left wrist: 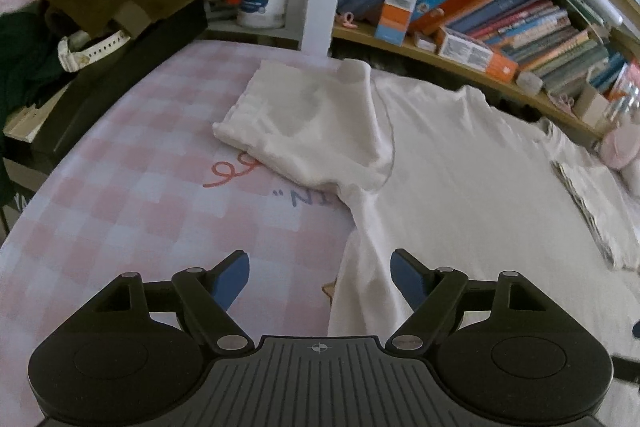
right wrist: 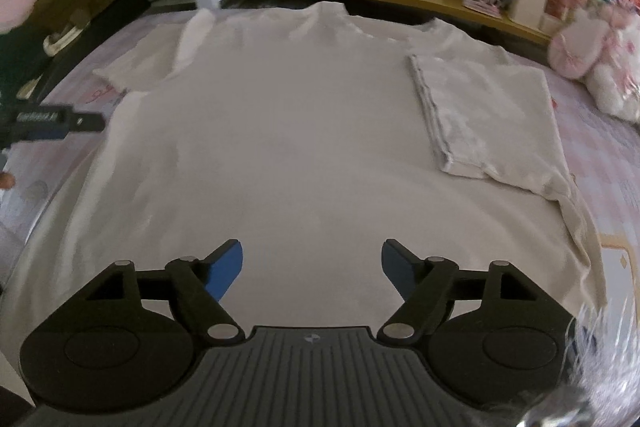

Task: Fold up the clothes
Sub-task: 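Move the left gripper over the unfolded side of the shirt, then grasp the shirt side with the left gripper and fold it over the body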

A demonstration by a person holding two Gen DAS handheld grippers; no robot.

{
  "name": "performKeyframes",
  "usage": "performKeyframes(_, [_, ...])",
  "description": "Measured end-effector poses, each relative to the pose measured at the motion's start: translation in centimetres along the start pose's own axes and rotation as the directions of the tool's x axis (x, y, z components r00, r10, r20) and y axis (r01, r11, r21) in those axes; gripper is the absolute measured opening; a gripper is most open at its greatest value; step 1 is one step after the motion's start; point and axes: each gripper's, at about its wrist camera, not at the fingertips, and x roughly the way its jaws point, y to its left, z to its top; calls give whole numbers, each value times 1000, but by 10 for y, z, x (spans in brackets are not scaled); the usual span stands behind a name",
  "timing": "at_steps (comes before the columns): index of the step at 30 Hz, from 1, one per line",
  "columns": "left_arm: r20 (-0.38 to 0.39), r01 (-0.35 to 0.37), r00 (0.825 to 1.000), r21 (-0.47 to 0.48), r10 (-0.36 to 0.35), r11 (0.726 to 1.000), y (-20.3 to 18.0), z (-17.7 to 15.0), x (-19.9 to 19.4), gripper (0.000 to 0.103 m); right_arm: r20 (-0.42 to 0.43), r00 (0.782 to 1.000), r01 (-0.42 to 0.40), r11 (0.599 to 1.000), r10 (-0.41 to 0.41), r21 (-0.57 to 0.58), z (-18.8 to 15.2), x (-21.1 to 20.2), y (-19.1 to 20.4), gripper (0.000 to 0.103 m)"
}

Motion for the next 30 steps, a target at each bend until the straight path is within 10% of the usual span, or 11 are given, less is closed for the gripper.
performKeyframes(14, [39, 2, 999, -250, 8, 968, 42, 29, 28, 65, -22, 1000, -14, 999, 13, -42, 4, 9, 18, 83])
performKeyframes(30, [49, -3, 999, -320, 20, 948, 57, 46, 45, 62, -51, 999, 0, 1000, -1, -23, 8, 17, 14, 83])
